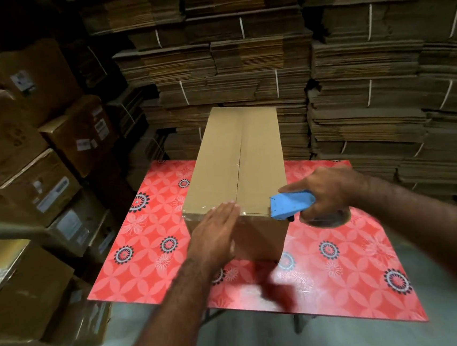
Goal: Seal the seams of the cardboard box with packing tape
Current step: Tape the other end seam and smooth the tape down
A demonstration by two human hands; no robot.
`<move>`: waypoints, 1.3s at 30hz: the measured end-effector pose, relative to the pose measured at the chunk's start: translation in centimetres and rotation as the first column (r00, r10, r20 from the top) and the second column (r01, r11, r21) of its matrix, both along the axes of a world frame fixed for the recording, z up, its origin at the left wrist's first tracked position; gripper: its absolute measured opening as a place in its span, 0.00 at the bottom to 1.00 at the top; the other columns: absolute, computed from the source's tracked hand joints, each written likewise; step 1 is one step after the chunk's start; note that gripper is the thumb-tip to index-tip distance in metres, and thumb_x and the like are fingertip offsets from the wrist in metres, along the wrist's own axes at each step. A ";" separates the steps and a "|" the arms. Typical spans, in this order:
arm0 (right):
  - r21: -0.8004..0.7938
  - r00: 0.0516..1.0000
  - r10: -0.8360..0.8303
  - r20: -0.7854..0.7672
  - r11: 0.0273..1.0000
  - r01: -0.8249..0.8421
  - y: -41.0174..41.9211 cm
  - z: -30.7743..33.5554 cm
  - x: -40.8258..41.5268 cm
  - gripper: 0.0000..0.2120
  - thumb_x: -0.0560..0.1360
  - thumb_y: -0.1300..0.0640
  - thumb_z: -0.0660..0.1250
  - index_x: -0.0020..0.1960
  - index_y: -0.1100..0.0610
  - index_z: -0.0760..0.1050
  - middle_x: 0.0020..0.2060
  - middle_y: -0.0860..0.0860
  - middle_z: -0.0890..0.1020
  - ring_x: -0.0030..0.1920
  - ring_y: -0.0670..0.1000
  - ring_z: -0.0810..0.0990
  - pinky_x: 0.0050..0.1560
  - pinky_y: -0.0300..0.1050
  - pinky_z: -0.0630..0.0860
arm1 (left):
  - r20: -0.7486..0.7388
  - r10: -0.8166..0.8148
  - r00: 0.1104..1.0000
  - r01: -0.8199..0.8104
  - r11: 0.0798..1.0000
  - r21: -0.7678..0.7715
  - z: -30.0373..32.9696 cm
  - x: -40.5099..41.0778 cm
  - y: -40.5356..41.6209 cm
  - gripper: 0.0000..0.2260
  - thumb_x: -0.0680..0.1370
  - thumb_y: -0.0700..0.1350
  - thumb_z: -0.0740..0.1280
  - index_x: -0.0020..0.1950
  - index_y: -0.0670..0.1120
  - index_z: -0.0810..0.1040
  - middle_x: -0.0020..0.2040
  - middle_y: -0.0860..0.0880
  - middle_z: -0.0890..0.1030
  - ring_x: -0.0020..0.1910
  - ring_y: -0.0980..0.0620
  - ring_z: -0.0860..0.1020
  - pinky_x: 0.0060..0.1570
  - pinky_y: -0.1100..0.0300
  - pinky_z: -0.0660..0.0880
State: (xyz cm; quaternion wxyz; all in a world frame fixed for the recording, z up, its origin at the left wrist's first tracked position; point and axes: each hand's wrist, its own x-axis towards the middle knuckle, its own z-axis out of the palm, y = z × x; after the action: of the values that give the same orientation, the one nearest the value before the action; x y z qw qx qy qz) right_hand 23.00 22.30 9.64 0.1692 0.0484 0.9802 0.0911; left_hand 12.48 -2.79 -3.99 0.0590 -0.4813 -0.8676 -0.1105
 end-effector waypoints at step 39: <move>-0.015 0.982 -0.028 -0.189 1.000 0.026 6.2 -6.9 6.5 0.38 0.70 0.30 0.61 0.77 0.35 0.55 0.54 0.47 0.82 0.51 0.52 0.79 0.41 0.45 0.73 | 0.015 -0.095 0.995 0.096 0.995 -0.028 2.5 6.9 7.6 0.32 0.66 0.42 0.60 0.71 0.36 0.71 0.72 0.37 0.73 0.72 0.39 0.71 0.74 0.45 0.64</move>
State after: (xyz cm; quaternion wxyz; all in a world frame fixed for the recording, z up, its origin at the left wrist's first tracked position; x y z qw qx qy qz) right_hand 29.54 28.46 2.69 0.0770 0.0690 0.9916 0.0779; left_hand 19.42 4.80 -1.53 0.0408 -0.5223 -0.8454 -0.1039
